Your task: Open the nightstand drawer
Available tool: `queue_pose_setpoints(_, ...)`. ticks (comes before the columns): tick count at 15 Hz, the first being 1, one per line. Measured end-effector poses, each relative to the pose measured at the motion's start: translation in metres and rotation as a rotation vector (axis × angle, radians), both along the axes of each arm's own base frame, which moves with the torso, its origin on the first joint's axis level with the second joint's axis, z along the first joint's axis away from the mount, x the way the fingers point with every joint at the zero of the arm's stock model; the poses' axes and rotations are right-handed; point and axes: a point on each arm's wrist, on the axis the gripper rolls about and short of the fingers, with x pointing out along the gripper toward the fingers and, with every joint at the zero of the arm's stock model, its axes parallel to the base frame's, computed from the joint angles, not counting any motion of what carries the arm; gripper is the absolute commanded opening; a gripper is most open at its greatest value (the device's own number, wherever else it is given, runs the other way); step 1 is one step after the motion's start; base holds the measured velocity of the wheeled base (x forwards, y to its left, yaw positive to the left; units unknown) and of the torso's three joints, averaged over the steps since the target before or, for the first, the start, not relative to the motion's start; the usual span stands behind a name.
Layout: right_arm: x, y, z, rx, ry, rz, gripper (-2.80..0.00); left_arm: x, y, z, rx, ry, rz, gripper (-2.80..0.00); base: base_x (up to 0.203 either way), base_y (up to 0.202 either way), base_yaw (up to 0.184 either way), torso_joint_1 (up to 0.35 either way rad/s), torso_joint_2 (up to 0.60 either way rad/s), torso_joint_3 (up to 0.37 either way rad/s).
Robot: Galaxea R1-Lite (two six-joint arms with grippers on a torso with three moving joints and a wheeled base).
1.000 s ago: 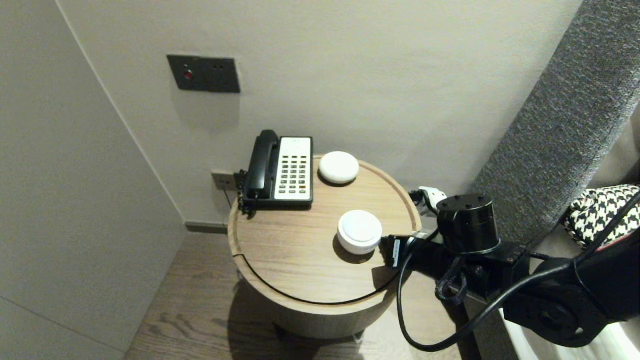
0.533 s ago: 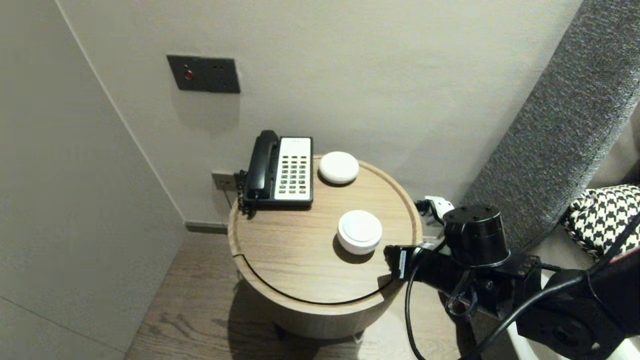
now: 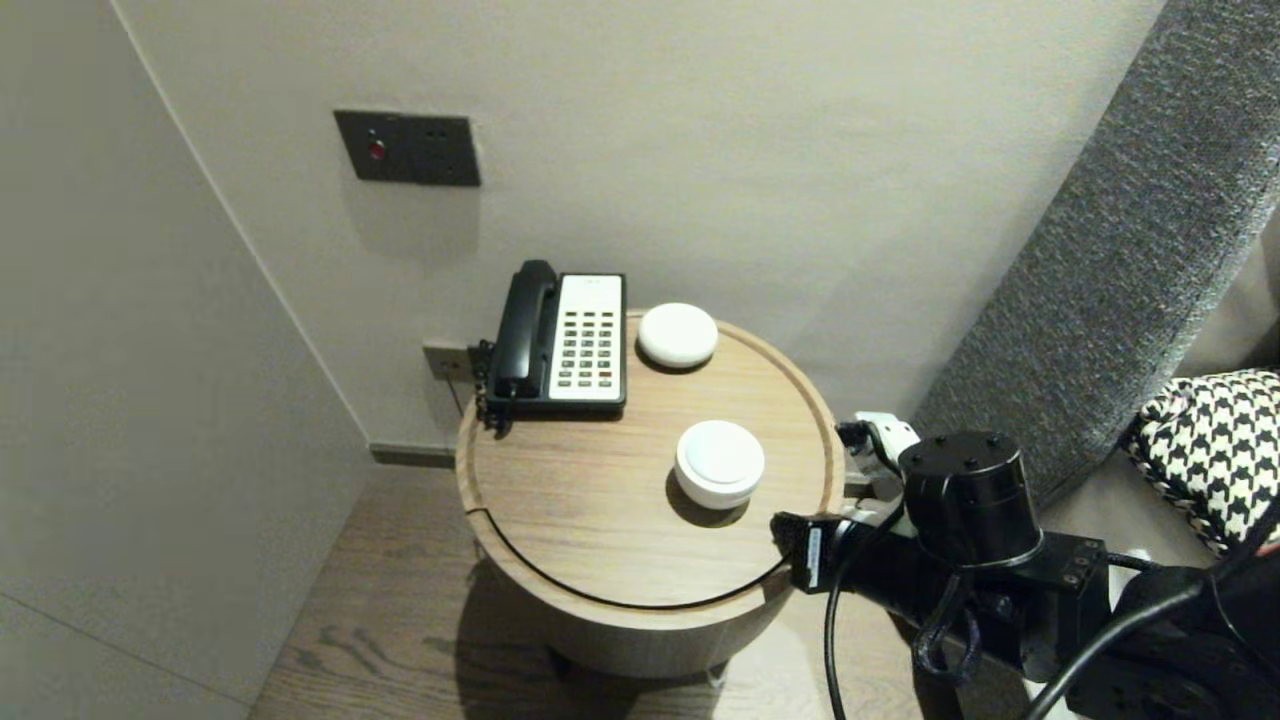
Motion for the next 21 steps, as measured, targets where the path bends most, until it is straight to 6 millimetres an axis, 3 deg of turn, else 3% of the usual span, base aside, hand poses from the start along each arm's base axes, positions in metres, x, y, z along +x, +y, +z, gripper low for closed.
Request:
queue_pose_setpoints(11, -0.041, -0.020, -0.010, 0.021, 0.090, 0.087, -2.80, 0.000, 0.000, 0.000, 0.000, 0.000, 0.000, -2.80, 0.000, 0.000, 0.000, 0.000, 0.00, 0.000)
queue_pose_setpoints(21, -0.061, -0.019, -0.017, 0.046, 0.155, 0.223, -2.80, 0.000, 0.000, 0.000, 0.000, 0.000, 0.000, -2.80, 0.000, 0.000, 0.000, 0.000, 0.00, 0.000)
